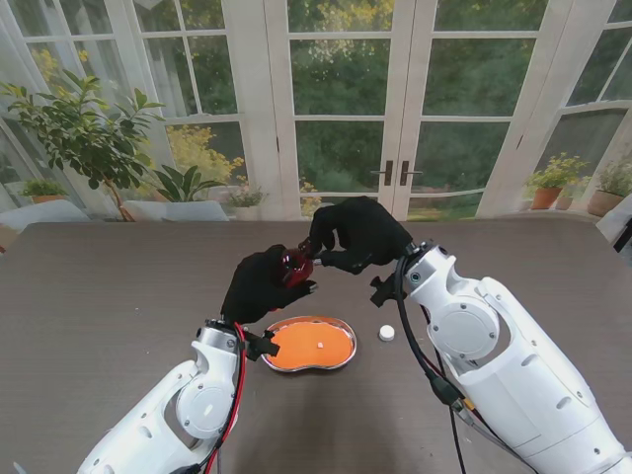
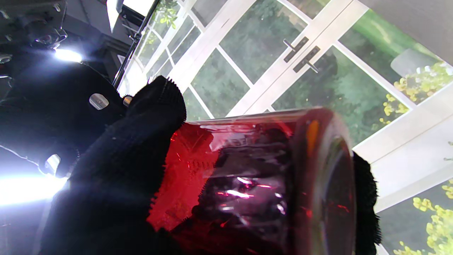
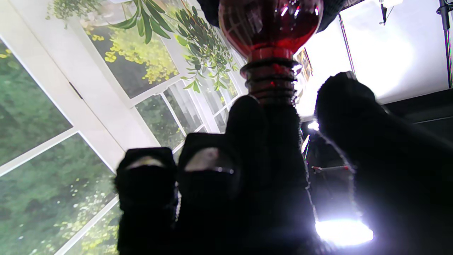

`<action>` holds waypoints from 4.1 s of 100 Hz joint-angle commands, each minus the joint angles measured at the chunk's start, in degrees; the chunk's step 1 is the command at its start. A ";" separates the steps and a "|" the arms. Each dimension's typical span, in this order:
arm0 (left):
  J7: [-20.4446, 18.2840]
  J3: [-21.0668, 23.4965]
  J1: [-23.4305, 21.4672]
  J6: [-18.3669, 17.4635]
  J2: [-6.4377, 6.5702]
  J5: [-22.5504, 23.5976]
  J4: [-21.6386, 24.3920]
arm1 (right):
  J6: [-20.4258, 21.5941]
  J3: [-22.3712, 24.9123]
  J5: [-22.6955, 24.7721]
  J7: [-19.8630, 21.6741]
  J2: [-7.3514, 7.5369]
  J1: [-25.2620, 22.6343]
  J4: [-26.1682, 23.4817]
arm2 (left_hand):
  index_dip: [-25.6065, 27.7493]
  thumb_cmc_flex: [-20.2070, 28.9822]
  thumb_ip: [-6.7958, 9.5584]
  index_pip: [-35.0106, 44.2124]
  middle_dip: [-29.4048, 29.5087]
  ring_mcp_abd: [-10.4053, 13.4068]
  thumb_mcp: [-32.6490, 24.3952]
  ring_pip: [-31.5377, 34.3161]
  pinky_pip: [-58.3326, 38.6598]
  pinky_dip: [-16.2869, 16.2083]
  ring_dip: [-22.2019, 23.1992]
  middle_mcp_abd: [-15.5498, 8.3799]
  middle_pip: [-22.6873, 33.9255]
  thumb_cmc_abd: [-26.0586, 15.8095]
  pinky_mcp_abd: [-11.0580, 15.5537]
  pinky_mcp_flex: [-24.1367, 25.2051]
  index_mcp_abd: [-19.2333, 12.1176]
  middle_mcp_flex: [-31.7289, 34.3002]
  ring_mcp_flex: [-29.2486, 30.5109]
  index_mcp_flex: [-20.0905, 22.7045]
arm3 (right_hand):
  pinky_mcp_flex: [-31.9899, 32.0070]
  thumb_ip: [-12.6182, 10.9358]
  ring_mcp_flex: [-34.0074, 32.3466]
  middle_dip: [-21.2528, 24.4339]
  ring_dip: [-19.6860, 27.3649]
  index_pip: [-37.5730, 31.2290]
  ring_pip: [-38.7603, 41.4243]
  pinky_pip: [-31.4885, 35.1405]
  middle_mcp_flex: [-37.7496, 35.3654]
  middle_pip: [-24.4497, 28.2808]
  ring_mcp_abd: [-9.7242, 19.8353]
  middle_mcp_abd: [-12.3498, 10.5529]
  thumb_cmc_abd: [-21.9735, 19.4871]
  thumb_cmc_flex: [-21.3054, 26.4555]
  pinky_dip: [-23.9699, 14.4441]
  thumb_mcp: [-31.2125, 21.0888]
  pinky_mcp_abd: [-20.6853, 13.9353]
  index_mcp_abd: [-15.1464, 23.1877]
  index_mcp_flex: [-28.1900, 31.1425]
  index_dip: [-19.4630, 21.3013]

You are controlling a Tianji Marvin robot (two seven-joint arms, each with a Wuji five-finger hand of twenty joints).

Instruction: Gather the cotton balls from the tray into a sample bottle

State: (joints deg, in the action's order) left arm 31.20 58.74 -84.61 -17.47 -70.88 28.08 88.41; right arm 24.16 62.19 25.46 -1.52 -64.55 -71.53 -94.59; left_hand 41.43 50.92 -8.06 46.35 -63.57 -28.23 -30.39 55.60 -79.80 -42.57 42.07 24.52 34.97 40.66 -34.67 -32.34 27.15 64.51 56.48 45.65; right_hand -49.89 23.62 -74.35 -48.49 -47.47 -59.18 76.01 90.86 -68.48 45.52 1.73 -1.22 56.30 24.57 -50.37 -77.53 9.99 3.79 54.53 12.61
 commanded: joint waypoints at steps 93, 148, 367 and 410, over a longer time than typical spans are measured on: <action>-1.24 0.59 -0.22 0.43 -0.18 0.03 1.30 | -0.03 1.31 -0.61 6.20 1.01 0.55 -1.98 | 0.93 15.49 1.25 11.12 -1.03 -2.56 -16.83 4.03 -2.89 -1.20 0.97 -2.02 0.45 -18.08 2.07 0.07 -11.19 2.96 2.03 7.77 | 2.89 -2.26 -1.13 3.51 1.36 5.51 -3.82 -1.08 4.12 -1.04 -0.52 0.78 -5.64 -6.33 -2.34 0.66 -0.68 4.96 0.21 -1.64; -1.55 0.35 -0.48 1.00 -0.25 -0.72 1.13 | -0.34 2.00 -0.24 5.29 0.83 0.42 -2.51 | 0.88 15.54 1.21 11.07 -1.06 -2.74 -16.85 3.86 -2.65 -1.15 0.96 -1.94 0.31 -18.09 1.96 0.32 -11.20 2.89 1.87 7.78 | 2.38 -0.80 -1.15 3.87 1.13 2.26 -2.98 -1.22 3.21 -0.74 -0.27 0.59 -2.87 -5.53 -2.19 0.99 -0.11 5.51 0.84 1.20; -3.57 1.32 -1.44 1.79 0.51 0.09 3.35 | -5.50 1.86 3.71 -4.33 -1.12 -0.81 0.22 | 0.44 15.63 1.05 10.67 -1.19 -2.65 -16.65 3.77 -2.57 -1.21 1.02 -2.04 0.17 -17.96 1.97 0.36 -11.19 2.80 1.80 7.70 | 1.28 -13.43 -1.13 4.08 1.27 16.15 -2.45 -0.35 3.94 -0.35 -0.54 0.75 -10.95 -11.19 -2.05 3.24 0.02 0.35 -5.18 10.81; -5.62 4.19 -5.12 1.68 1.66 1.83 6.23 | -5.09 -2.39 11.51 -8.00 -0.89 0.31 8.08 | 0.44 15.61 1.06 10.71 -1.14 -2.56 -16.66 3.81 -2.57 -1.21 1.02 -2.06 0.19 -17.97 1.97 0.36 -11.24 2.88 1.87 7.65 | 0.30 -12.69 -1.20 4.12 1.39 14.56 -2.29 -0.48 3.86 0.76 0.49 0.33 -6.09 -9.58 -0.92 1.79 -0.15 -0.80 -3.37 12.44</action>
State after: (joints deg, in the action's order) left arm 26.72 62.73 -89.05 -15.75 -69.40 29.74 94.08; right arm 18.52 60.56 36.60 -10.13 -65.32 -70.83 -87.61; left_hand 40.98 51.03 -8.06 47.08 -63.61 -28.23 -30.39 55.16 -79.25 -42.68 42.12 24.46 34.83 40.66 -34.76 -32.24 26.94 64.52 56.43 45.64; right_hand -48.95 12.25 -74.35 -44.46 -46.14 -43.66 72.62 89.52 -64.96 45.19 0.74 -0.14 47.96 14.74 -51.17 -74.98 9.99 2.87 50.13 23.43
